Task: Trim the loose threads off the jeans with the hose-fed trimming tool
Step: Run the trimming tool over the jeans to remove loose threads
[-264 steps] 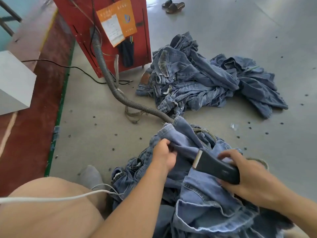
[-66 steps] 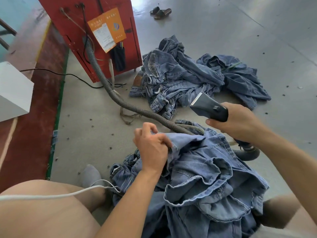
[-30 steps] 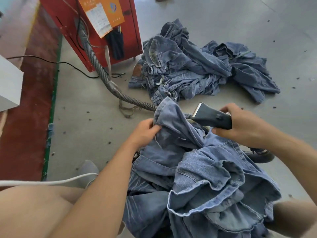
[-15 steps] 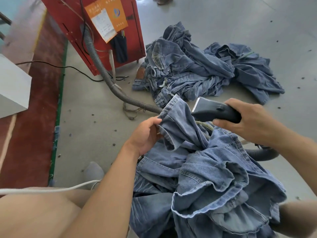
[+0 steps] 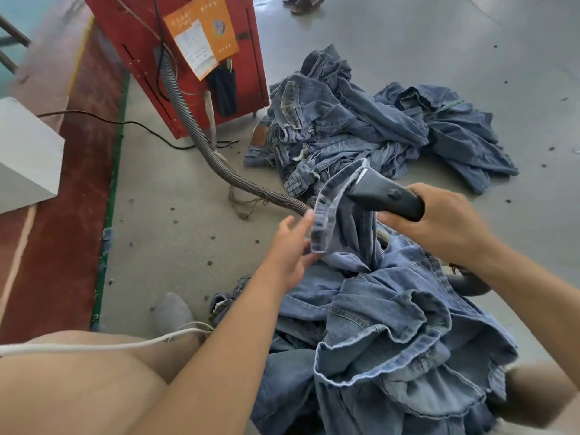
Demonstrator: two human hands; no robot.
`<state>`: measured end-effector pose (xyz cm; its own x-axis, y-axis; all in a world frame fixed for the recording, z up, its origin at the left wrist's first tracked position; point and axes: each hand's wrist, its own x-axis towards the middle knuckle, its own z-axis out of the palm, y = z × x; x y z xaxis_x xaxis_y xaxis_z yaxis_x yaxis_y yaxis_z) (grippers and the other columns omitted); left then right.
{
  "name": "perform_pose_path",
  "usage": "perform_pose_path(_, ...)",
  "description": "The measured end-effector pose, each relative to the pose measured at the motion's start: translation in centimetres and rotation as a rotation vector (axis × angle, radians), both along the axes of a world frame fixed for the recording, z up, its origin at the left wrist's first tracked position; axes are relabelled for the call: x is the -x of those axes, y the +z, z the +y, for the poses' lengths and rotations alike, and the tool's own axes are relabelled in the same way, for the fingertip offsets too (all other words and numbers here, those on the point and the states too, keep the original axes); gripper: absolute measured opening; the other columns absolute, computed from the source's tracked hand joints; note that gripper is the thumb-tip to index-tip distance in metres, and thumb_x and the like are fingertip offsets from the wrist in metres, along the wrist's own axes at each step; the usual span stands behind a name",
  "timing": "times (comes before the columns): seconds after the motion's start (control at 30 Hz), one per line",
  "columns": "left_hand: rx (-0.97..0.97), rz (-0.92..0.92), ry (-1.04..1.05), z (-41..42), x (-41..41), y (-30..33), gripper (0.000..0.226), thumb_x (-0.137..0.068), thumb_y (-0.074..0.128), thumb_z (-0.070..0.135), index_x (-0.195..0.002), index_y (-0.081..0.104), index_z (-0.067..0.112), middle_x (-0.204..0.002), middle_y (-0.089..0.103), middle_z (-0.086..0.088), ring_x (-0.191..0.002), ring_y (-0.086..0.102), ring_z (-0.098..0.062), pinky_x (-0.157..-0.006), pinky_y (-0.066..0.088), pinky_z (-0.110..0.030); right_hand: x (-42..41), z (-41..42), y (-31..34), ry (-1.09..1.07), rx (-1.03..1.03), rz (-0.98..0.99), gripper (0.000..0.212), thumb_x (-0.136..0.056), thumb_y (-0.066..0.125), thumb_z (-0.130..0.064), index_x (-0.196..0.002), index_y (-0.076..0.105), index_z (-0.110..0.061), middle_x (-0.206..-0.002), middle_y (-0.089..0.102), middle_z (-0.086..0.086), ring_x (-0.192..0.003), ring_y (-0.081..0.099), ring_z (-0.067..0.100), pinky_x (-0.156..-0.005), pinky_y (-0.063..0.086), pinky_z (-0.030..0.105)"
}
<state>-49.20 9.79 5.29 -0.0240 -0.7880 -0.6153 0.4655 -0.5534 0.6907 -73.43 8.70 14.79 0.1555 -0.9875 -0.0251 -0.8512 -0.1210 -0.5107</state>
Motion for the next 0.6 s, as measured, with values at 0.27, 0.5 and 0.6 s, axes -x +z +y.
perform_pose_path(0.27, 0.389, -0.534, -0.254, 2.4, 6.9, -1.8, 0.033, -0.099, 0.056, 0.004, -0.13, 0.063, 0.012, -0.143, 0.06, -0.009, -0.128, 0.059, -0.022, -0.113, 0.045, -0.043, -0.3, 1.9, 3.1, -0.093, 0.188, -0.157, 0.035, -0.086, 0.072, -0.062, -0.113, 0.061, -0.041, -0.077, 0.064, -0.028, -0.077, 0.058, -0.014, -0.06, 0.037, 0.017)
perform_pose_path(0.5, 0.855, -0.572, -1.284, 6.7, 12.9, 2.1, 0.064, -0.093, 0.042, 0.002, -0.155, 0.046, 0.018, -0.169, 0.026, 0.001, -0.147, 0.023, -0.027, -0.123, 0.019, -0.04, -3.2, -1.6, 1.3, 0.206, -0.068, 0.22, 0.046, -0.082, 0.062, -0.074, -0.099, 0.049, -0.033, -0.077, 0.063, -0.009, -0.069, 0.06, 0.018, -0.058, 0.041, 0.032)
perform_pose_path(0.6, 0.599, -0.099, -1.19, 6.4, 8.7, 2.5, 0.057, -0.088, 0.037, -0.016, -0.14, 0.058, -0.006, -0.156, 0.046, -0.013, -0.149, 0.034, -0.014, -0.125, 0.019, -0.023, -4.3, -2.6, -4.8, 0.326, -0.253, 0.431, 0.043, -0.088, 0.068, -0.064, -0.101, 0.05, -0.026, -0.099, 0.07, 0.004, -0.082, 0.061, 0.028, -0.066, 0.042, 0.036)
